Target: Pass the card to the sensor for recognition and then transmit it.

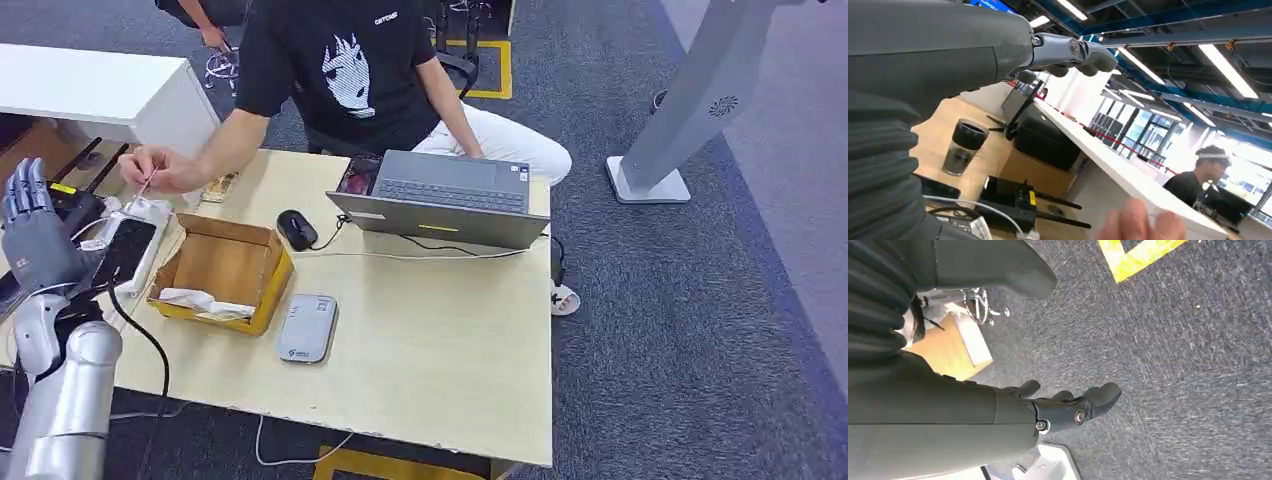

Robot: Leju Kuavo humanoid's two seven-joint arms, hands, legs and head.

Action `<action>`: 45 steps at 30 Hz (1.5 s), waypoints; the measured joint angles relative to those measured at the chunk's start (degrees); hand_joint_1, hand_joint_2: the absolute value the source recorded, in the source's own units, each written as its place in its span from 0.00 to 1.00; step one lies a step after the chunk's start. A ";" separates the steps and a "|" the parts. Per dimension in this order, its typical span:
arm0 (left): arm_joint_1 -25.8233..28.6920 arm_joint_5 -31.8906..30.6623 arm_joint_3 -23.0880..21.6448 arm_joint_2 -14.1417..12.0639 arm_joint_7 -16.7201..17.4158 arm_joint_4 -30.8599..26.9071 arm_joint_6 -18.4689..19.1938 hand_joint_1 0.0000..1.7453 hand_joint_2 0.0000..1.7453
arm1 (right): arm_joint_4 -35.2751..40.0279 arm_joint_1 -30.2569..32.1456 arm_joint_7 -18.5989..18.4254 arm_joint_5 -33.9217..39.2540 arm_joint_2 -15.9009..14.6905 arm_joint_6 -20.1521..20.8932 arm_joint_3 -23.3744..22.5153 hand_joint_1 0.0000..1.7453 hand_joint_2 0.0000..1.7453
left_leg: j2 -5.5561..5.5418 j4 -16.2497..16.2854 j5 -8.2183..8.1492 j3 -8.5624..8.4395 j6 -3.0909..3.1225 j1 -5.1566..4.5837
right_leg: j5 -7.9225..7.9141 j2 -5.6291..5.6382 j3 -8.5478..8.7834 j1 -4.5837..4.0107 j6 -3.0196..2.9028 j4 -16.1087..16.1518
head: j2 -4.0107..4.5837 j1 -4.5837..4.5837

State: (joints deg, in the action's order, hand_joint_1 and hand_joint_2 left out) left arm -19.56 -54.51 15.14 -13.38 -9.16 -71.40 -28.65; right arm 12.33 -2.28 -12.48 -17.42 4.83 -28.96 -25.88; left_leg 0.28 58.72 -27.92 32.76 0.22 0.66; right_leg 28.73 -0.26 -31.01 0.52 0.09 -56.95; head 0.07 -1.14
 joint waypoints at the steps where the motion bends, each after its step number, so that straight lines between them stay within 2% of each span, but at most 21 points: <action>1: -0.37 -0.20 -0.46 0.02 0.00 0.61 -0.11 0.00 1.00 | 0.00 -0.02 0.13 -0.09 0.00 0.09 0.11 0.00 1.00 | 0.03 0.00 0.00 0.00 0.00 0.00 | 0.00 0.01 -0.01 0.00 0.00 0.00 | 0.00 -0.02; 2: -0.67 -0.37 -1.15 0.07 0.00 1.20 -0.17 0.04 1.00 | 0.00 -0.02 0.30 -0.26 0.00 0.20 0.17 0.00 1.00 | 0.04 0.00 0.00 0.00 0.00 0.00 | -0.01 0.02 -0.02 0.00 0.01 0.00 | -0.02 0.00; 3: -0.92 -0.52 -1.68 0.15 0.00 1.64 -0.22 0.90 1.00 | 0.00 -0.02 0.33 -0.46 0.00 0.33 0.20 0.00 1.00 | 0.05 0.00 0.00 0.00 0.00 0.00 | -0.01 0.03 -0.02 0.00 0.01 0.00 | -0.02 -0.02; 4: -1.08 -0.52 -2.16 0.26 0.00 1.94 -0.26 1.00 1.00 | 0.00 -0.02 0.33 -0.54 0.00 0.39 0.20 0.00 1.00 | 0.05 0.01 0.00 0.00 0.00 -0.01 | -0.01 0.04 -0.03 0.00 0.01 0.00 | -0.02 -0.02; 15: -0.33 1.69 -4.50 1.51 -0.02 2.18 0.74 1.00 1.00 | 0.00 0.02 -0.15 -1.09 0.00 0.96 0.20 0.00 1.00 | 0.06 0.01 -0.01 0.00 0.00 0.03 | 0.00 0.05 -0.05 0.00 0.00 -0.01 | -0.02 0.00; 24: 2.54 3.02 -7.53 2.08 -0.59 -1.05 4.30 1.00 1.00 | 0.00 0.08 0.65 -3.04 0.00 1.22 0.20 0.00 1.00 | 0.05 0.01 -0.01 0.01 0.01 0.01 | 0.00 0.05 -0.04 0.00 0.00 -0.01 | -0.02 -0.02; 31: 4.60 1.14 -12.31 2.60 -0.50 -4.20 9.45 1.00 1.00 | 0.00 0.31 0.81 -4.33 0.00 1.81 0.20 0.00 1.00 | 0.04 0.02 -0.02 0.01 0.02 -0.01 | 0.00 0.04 -0.05 0.01 0.01 0.01 | 0.00 0.00; 35: 4.69 -1.07 -17.29 2.80 0.70 -5.12 13.58 1.00 1.00 | 0.00 0.34 0.94 -5.09 0.00 2.43 0.17 0.00 1.00 | 0.03 0.02 -0.02 0.02 0.02 -0.01 | -0.01 0.04 -0.04 0.01 0.01 0.01 | -0.02 -0.02; 39: 4.65 -2.65 -21.84 2.88 1.86 -5.16 15.57 1.00 1.00 | 0.00 0.40 1.07 -5.70 0.00 2.91 0.02 0.00 1.00 | 0.05 0.02 -0.02 0.01 0.02 0.00 | -0.01 0.04 -0.04 0.01 0.01 0.01 | -0.02 0.00; 42: 4.31 -4.37 -25.42 2.42 3.78 -4.94 21.67 1.00 1.00 | 0.00 0.40 0.87 -6.21 0.00 3.21 -0.37 0.00 1.00 | 0.03 0.02 -0.02 0.01 0.02 0.00 | -0.01 0.03 -0.05 0.01 0.01 0.01 | -0.02 -0.02; 45: 3.73 -5.75 -29.98 1.03 4.33 -3.37 24.00 1.00 1.00 | 0.00 0.46 0.35 -6.75 0.00 3.34 -0.68 0.00 1.00 | 0.07 0.02 -0.02 0.02 0.02 0.00 | -0.01 0.06 -0.07 0.01 0.01 0.01 | -0.02 0.00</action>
State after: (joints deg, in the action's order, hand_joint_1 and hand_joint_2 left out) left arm -15.84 -60.26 -14.83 -12.34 -4.83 -74.78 -4.66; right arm 12.33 -1.81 -12.13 -24.17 4.83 -25.62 -26.55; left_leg 0.35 58.74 -27.94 32.77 0.24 0.66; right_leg 28.72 -0.20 -31.07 0.53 0.10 -56.94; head 0.04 -1.14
